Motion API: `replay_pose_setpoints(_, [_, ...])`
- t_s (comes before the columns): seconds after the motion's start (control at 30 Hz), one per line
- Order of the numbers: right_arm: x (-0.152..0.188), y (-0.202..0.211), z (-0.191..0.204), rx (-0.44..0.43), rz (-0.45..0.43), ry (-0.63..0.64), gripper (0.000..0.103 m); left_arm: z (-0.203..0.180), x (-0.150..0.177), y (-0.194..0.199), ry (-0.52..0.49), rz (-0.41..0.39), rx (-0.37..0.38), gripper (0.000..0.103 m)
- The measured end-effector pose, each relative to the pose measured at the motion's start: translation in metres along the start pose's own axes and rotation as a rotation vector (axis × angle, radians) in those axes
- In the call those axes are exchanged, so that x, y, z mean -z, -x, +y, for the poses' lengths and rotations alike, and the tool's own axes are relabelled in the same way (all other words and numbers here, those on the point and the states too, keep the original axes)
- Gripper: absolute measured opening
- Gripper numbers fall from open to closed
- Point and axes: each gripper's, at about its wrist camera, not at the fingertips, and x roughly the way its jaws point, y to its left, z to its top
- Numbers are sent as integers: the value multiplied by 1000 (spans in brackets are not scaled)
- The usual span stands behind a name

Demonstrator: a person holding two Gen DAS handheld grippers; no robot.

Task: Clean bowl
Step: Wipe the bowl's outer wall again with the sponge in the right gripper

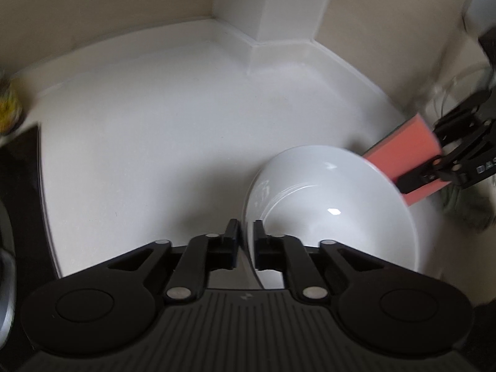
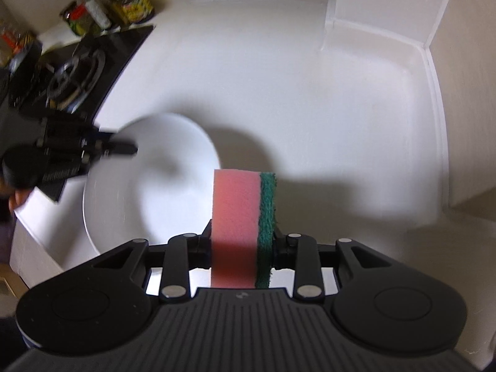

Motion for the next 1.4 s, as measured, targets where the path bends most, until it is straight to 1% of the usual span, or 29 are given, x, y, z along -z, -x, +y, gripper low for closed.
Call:
replay_pose_setpoints(0.07, [-1,0,0,3,4,11,28,-3,-9,-5,-83,12,4,3])
replay_pose_setpoints(0.13, [-9,0,-1,12,-15,16,28,-7,-20,-11,-155,22,8,5])
replay_pose_setpoints(0.17, [-12,0,-1,16,-21,18,28,-8,-24,-15,-175,24,7,6])
replay_pose_setpoints(0.23, [-23,-3,0,33,-38,26,28,-11,-29,-19,-179,23,-1,8])
replay_pose_setpoints(0.27, [-27,-4,0,40,-44,29,28,-11,-30,-18,-163,22,-7,10])
replay_pose_setpoints(0.3, [-28,-5,0,41,-46,27,28,-10,-29,-16,-127,22,-13,11])
replay_pose_setpoints(0.37, [-30,-5,0,36,-50,23,28,-9,-26,-16,11,26,-43,11])
replay_pose_setpoints(0.4, [-30,-5,0,30,-53,20,28,-9,-24,-17,62,24,-63,11])
replay_pose_setpoints(0.43, [-29,-3,-1,20,-57,16,28,-9,-21,-15,85,18,-75,11])
replay_pose_setpoints(0.5, [-25,0,-2,-1,-62,-3,28,-11,-5,-3,144,-11,-100,11])
replay_pose_setpoints(0.57, [-18,2,-2,-11,-62,-17,28,-13,4,3,152,-15,-102,10])
replay_pose_setpoints(0.63, [-10,0,-1,-14,-43,-17,28,-15,5,4,106,-12,-102,8])
replay_pose_setpoints(0.67, [-9,-1,-1,-16,-34,-15,28,-16,6,4,82,-11,-101,5])
replay_pose_setpoints(0.77, [-7,-4,-2,-25,-12,-2,28,-17,0,0,-3,-4,-97,5])
replay_pose_setpoints(0.83, [-12,-3,-1,-14,-25,14,28,-18,-4,-4,-46,0,-96,6])
replay_pose_setpoints(1.07, [-33,-4,12,49,-46,99,28,-21,-9,-3,-112,7,-97,8])
replay_pose_setpoints(1.27, [-46,-8,23,88,-49,192,28,-25,-15,-10,-150,8,-88,8])
replay_pose_setpoints(1.4, [-50,-13,41,135,-60,351,28,-23,-18,-12,-176,6,-78,8])
